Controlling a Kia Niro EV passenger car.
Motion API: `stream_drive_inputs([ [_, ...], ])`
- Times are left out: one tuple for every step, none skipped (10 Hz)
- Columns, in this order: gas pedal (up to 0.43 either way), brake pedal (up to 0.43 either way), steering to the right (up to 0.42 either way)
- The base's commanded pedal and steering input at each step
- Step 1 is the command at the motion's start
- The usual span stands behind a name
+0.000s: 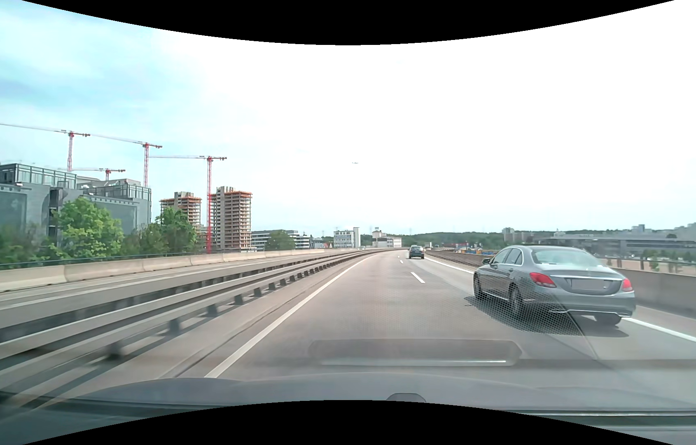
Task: Follow the waypoints while adhering to traffic rules and regulations
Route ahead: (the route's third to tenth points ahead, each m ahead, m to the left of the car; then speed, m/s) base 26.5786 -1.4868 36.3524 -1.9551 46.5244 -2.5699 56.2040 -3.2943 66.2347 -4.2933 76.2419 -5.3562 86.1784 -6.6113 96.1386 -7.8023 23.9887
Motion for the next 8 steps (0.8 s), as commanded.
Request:
stream_drive_inputs([
  [0.079, 0.000, 0.007],
  [0.079, 0.000, 0.007],
  [0.079, 0.000, 0.007],
  [0.079, 0.000, 0.007],
  [0.079, 0.000, 0.007],
  [0.079, 0.000, 0.007],
  [0.079, 0.000, 0.006],
  [0.079, 0.000, 0.006],
])
